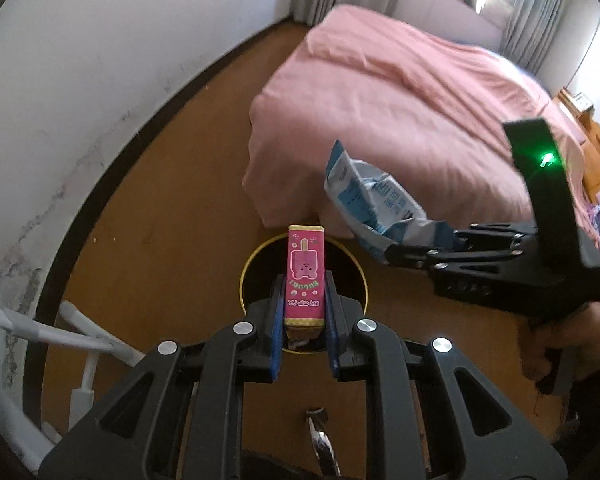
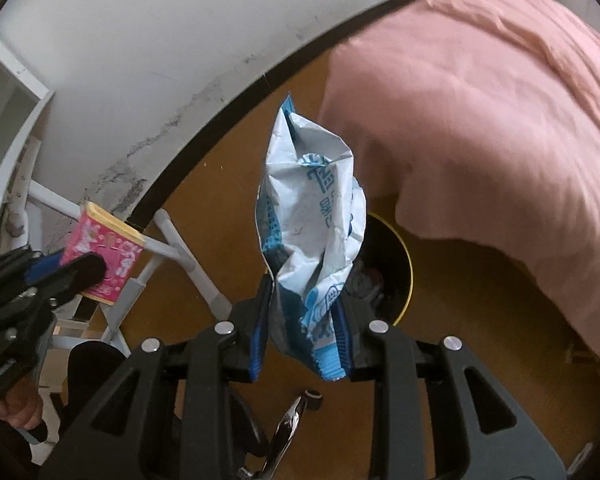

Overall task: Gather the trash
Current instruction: 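Carry the snack bag and pink box over the bin and open both tools, then swing both open tools back toward the desk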

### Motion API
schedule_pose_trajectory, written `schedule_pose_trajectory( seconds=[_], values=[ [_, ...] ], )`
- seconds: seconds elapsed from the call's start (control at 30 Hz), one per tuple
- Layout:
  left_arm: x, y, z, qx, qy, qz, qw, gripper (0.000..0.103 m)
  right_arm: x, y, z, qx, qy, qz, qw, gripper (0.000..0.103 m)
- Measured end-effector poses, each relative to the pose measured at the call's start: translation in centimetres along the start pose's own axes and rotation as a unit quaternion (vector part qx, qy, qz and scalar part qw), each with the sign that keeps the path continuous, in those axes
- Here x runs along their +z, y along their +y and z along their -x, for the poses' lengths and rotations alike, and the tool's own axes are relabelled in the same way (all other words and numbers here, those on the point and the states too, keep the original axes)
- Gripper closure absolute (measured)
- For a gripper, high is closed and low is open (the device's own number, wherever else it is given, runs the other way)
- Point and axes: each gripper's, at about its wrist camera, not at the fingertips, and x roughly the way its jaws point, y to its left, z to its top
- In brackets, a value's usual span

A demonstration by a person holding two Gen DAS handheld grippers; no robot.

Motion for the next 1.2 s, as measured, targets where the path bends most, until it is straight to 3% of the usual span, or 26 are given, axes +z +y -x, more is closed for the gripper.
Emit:
schedule_pose_trajectory(
  seconds=[0.23, 0.5, 0.6, 0.63, 0.77, 0.93, 1.0, 1.2],
  values=[
    [-0.2, -0.4, -3.5, -0.008, 0.031, 0.009, 0.9995, 0.087, -0.8, -1.6, -1.6, 0.011, 0.023, -0.012, 1.000, 0.074],
    [0.7, -1.7, -4.3, -0.018, 0.033, 0.002, 0.9993, 0.086, 0.0, -2.5, -0.7, 0.019, 0.011, -0.017, 1.000, 0.073],
    [1.1, -1.8, -4.5, -0.011, 0.034, -0.001, 0.9994, 0.084, 0.0, -2.4, 0.2, 0.021, 0.004, -0.018, 1.000, 0.059],
    [1.1, -1.8, -4.5, -0.009, 0.036, -0.003, 0.9993, 0.083, -0.1, -2.3, 0.5, 0.019, -0.001, -0.018, 1.000, 0.058],
    [1.2, -2.0, -4.1, -0.007, 0.032, -0.009, 0.9994, 0.058, 0.1, -2.1, 1.4, 0.019, -0.009, -0.017, 1.000, 0.056],
    [1.1, -1.9, -2.1, -0.001, 0.015, -0.009, 0.9999, 0.052, 0.4, -1.4, 2.6, 0.017, -0.019, -0.011, 1.000, 0.052],
    [1.1, -1.8, -0.6, 0.007, 0.005, -0.008, 0.9999, 0.044, 0.5, -0.7, 3.3, 0.017, -0.024, -0.004, 1.000, 0.051],
    [-1.1, -1.1, 9.6, 0.046, -0.065, -0.008, 0.9967, 0.017, 1.5, 4.4, 7.1, 0.027, -0.063, 0.050, 0.996, 0.039]
  ],
)
